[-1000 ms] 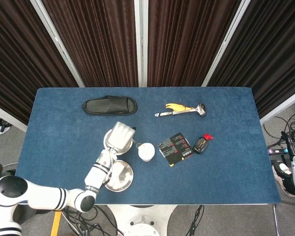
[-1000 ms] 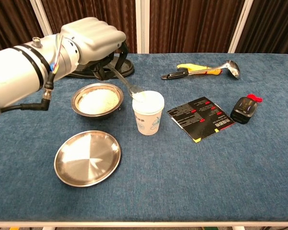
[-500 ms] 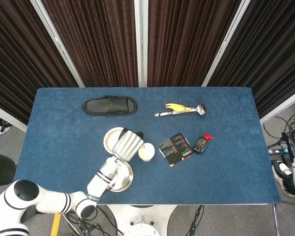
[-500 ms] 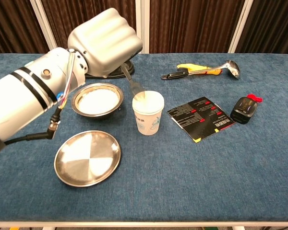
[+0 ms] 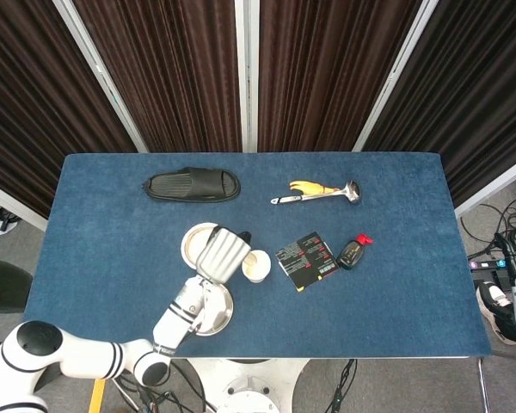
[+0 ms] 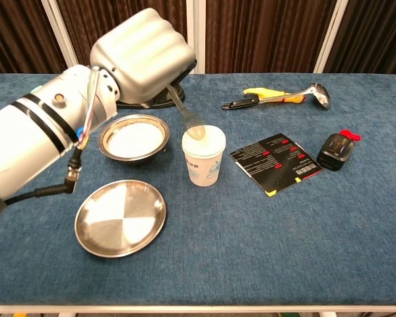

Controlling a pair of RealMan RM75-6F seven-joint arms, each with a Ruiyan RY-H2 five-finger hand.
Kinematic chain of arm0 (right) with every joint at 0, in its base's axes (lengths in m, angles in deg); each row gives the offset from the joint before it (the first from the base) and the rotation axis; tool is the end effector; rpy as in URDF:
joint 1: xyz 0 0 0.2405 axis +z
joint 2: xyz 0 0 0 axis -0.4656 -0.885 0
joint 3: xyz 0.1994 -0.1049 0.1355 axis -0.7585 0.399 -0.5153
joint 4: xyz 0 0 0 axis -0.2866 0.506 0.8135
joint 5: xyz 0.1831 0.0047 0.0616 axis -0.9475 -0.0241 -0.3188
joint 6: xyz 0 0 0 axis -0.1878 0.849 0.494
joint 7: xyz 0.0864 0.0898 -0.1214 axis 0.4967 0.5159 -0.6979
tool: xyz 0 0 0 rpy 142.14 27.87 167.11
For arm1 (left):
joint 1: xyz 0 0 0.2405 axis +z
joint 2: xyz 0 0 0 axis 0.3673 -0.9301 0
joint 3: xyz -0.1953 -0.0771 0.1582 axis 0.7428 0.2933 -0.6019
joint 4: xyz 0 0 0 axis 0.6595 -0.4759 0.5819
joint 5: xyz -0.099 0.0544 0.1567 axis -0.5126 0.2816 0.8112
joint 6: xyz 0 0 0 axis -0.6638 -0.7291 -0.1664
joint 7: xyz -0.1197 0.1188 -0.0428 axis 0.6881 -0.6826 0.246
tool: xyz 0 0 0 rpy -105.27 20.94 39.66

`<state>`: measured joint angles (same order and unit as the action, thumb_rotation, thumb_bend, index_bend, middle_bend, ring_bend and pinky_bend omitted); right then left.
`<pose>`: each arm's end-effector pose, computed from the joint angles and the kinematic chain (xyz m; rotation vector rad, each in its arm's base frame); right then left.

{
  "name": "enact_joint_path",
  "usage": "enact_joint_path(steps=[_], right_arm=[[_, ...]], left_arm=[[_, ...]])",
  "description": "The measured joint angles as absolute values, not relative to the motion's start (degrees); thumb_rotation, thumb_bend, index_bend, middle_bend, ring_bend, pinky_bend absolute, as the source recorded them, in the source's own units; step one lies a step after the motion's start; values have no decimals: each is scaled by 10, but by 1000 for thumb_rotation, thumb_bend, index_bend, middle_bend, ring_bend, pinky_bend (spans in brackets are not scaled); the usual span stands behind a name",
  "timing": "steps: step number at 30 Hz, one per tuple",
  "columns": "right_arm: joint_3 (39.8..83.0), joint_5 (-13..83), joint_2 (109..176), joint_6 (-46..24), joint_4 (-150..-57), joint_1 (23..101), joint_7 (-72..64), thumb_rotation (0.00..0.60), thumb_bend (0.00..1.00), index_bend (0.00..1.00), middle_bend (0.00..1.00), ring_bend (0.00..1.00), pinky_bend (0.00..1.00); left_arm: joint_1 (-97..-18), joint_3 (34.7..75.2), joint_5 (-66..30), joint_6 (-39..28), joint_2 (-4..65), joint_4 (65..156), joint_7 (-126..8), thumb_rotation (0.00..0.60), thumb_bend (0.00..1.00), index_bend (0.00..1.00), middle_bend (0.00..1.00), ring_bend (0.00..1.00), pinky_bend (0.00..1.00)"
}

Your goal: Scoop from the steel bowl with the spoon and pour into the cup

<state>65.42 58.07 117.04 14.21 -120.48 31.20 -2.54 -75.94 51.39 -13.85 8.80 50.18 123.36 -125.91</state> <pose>-0.3111 -0.2129 0.2345 1.3182 -0.7631 0.9256 -0.0324 0.3412 -0.0421 -1.8265 -0.0223 -0.7929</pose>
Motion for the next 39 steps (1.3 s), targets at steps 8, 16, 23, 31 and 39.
enact_joint_path(steps=[8, 16, 23, 31, 39], right_arm=[[654, 581, 1171, 141, -1202, 313, -22, 600, 245, 0, 204, 3, 75], [653, 584, 1172, 141, -1201, 314, -20, 600, 245, 0, 204, 3, 75], [654, 591, 1174, 140, -1204, 317, -23, 600, 245, 0, 204, 3, 76], [658, 596, 1172, 141, -1210, 316, -27, 600, 245, 0, 204, 3, 76], [659, 596, 1169, 141, -1213, 315, -29, 600, 245, 0, 204, 3, 76]], left_arm=[[-718, 569, -189, 54, 452, 1302, -1088, 600, 463, 637, 945, 909, 1000], [-637, 566, -203, 15, 354, 1365, -896, 600, 463, 636, 945, 909, 1000], [-580, 474, -133, -4, 322, 1365, -846, 600, 463, 636, 945, 908, 1000], [-559, 434, -121, -50, 355, 1338, -862, 600, 459, 610, 941, 905, 1000], [-565, 441, -159, -90, 403, 1311, -897, 600, 448, 593, 940, 905, 1000]])
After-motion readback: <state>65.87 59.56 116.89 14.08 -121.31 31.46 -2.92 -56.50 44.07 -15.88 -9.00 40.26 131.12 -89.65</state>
